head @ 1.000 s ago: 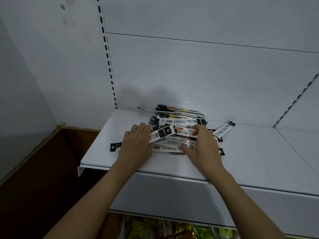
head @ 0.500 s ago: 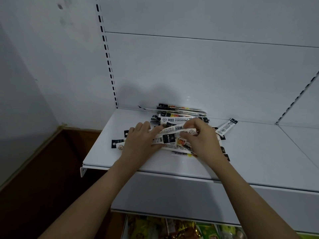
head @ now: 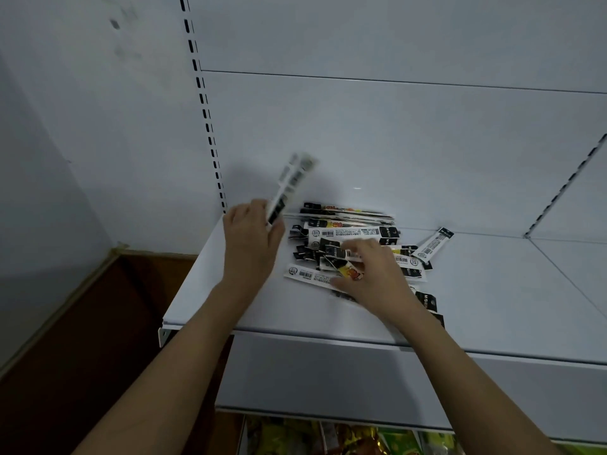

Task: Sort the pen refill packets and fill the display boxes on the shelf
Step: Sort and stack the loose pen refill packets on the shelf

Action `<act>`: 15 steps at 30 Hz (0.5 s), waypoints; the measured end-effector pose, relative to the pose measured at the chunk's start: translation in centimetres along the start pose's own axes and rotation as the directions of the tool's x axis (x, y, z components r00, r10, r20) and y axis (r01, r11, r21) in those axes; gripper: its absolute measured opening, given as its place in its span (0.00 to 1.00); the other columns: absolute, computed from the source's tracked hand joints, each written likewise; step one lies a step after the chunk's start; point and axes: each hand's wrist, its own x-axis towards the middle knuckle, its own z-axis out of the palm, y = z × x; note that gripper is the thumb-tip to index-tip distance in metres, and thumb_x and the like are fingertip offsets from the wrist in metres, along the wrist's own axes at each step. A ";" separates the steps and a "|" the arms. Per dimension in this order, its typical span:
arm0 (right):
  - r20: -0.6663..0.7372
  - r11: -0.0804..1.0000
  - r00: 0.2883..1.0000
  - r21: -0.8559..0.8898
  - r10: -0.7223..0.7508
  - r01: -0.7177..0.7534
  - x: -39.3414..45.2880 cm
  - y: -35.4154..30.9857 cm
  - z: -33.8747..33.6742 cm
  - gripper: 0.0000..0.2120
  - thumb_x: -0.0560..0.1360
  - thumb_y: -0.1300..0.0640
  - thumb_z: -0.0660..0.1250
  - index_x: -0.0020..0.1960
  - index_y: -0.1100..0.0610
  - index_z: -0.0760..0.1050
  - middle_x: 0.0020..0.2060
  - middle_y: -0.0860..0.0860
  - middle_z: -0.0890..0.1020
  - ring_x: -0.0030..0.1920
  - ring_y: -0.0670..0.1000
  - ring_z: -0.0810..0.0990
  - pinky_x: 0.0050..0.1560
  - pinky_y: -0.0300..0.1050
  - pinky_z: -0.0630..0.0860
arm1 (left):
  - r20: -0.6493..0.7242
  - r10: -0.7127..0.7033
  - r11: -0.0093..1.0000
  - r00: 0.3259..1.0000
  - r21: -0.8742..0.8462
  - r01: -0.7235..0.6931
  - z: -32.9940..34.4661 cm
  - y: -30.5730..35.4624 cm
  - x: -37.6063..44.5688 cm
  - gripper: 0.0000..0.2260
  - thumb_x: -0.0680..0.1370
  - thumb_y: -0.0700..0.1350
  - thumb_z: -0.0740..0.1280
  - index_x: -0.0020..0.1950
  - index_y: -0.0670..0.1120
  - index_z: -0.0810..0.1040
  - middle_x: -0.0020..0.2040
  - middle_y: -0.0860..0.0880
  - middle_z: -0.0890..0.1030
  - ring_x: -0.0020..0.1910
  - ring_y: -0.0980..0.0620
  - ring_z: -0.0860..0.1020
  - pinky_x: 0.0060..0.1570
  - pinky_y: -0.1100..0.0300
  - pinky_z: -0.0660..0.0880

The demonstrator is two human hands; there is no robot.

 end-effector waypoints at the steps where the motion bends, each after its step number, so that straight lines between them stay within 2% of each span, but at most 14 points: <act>1: 0.047 0.994 0.999 -0.106 -0.020 0.025 0.0 0.3 0.5 0.26 0.71 0.47 0.75 0.67 0.48 0.72 0.62 0.45 0.72 0.61 0.49 0.68 0.60 0.49 0.70 | -0.014 -0.103 0.975 0.995 -0.197 0.099 -0.6 0.8 0.4 0.10 0.82 0.51 0.59 0.49 0.44 0.70 0.39 0.46 0.75 0.38 0.48 0.74 0.39 0.59 0.71; 3: 0.043 0.985 0.993 -0.128 -0.109 0.114 0.3 0.8 1.2 0.21 0.73 0.51 0.74 0.65 0.50 0.76 0.62 0.46 0.74 0.59 0.51 0.68 0.59 0.49 0.69 | 0.000 -0.257 0.835 0.966 -0.504 0.222 -1.4 2.2 0.7 0.06 0.82 0.46 0.63 0.49 0.46 0.68 0.38 0.49 0.74 0.35 0.51 0.74 0.31 0.63 0.73; 5: 0.030 0.960 0.966 -0.109 -0.257 0.258 0.6 0.8 1.7 0.16 0.74 0.60 0.72 0.60 0.54 0.80 0.58 0.49 0.79 0.56 0.53 0.72 0.57 0.54 0.72 | 0.042 -0.312 0.760 0.949 -0.589 0.276 -1.4 2.9 0.0 0.08 0.79 0.46 0.70 0.49 0.51 0.70 0.39 0.51 0.75 0.37 0.51 0.75 0.33 0.62 0.76; 8: 0.018 0.914 0.921 -0.119 -0.389 0.389 1.0 0.9 2.5 0.16 0.71 0.66 0.72 0.57 0.55 0.82 0.55 0.50 0.83 0.56 0.55 0.77 0.54 0.58 0.76 | 0.230 -0.362 0.766 0.903 -0.479 0.429 -0.3 2.0 -2.2 0.10 0.76 0.48 0.74 0.42 0.53 0.72 0.33 0.54 0.75 0.33 0.53 0.74 0.34 0.55 0.75; 10: -0.014 0.907 0.915 -0.144 -0.403 0.397 0.7 0.8 1.9 0.19 0.72 0.60 0.72 0.63 0.53 0.79 0.59 0.49 0.80 0.60 0.54 0.76 0.58 0.58 0.75 | 0.324 -0.386 0.786 0.864 -0.375 0.492 0.3 1.1 -3.4 0.14 0.76 0.50 0.72 0.37 0.48 0.71 0.30 0.53 0.72 0.31 0.52 0.71 0.33 0.53 0.71; 13: 0.033 0.915 0.955 -0.279 -0.296 0.293 -0.6 1.6 0.4 0.30 0.71 0.47 0.69 0.72 0.46 0.67 0.71 0.47 0.69 0.71 0.54 0.64 0.70 0.60 0.63 | 0.340 -0.431 0.760 0.836 -0.363 0.540 0.2 0.9 -3.4 0.14 0.79 0.50 0.69 0.36 0.48 0.73 0.32 0.42 0.77 0.34 0.43 0.78 0.33 0.56 0.73; 15: 0.112 0.924 0.975 -0.314 -0.193 0.219 -1.5 2.9 -0.1 0.35 0.71 0.47 0.65 0.76 0.44 0.59 0.76 0.46 0.59 0.76 0.54 0.55 0.75 0.61 0.54 | 0.324 -0.420 0.767 0.848 -0.373 0.522 0.1 0.9 -3.3 0.09 0.80 0.50 0.68 0.41 0.50 0.75 0.36 0.41 0.80 0.36 0.44 0.81 0.34 0.59 0.76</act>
